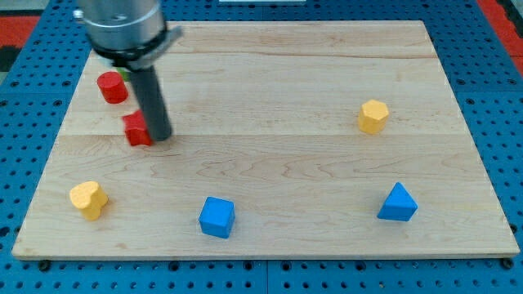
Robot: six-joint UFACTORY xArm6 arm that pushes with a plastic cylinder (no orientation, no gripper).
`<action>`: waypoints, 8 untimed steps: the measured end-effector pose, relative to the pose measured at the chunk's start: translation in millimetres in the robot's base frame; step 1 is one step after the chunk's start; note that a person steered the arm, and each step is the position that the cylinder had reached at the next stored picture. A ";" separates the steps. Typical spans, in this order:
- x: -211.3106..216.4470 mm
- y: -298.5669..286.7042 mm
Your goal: Push the yellow heart to the top of the blue cube
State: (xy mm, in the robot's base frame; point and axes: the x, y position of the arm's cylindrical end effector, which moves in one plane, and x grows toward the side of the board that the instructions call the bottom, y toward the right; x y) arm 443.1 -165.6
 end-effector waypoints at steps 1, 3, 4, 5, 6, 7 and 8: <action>-6.9 -45.9; 54.6 -4.4; 102.2 18.8; 154.2 7.8; 173.6 -30.0; 132.4 -48.7; 89.9 -58.7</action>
State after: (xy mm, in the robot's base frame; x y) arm 533.0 -224.3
